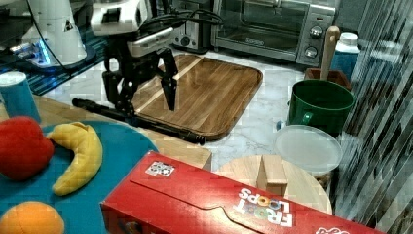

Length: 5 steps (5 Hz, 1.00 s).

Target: Open the drawer.

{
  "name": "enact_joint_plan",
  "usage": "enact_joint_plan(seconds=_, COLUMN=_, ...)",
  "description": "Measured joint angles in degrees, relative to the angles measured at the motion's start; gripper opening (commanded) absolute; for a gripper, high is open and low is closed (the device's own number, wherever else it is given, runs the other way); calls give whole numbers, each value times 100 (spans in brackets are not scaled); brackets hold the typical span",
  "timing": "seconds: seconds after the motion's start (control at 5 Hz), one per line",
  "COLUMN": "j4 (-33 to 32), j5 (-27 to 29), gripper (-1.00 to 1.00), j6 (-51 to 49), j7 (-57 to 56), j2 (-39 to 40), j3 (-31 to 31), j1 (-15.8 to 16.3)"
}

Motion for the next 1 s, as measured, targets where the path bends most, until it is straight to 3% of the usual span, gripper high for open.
enact_joint_plan(seconds=0.4, j4=-403, j5=6, gripper=100, j6=22, j7=386, j2=-228, j3=572, j1=242)
enact_joint_plan(seconds=0.6, j4=-593, j5=14, gripper=100, j6=-101, j7=649, j2=-399, j3=341, j1=952)
enact_joint_plan(seconds=0.8, j4=-660, j5=14, gripper=100, j6=-129, j7=912, j2=-462, j3=334, j1=1402)
enact_joint_plan(seconds=1.0, j4=-705, j5=-8, gripper=100, j6=-106, j7=1122, j2=-496, j3=478, j1=1521)
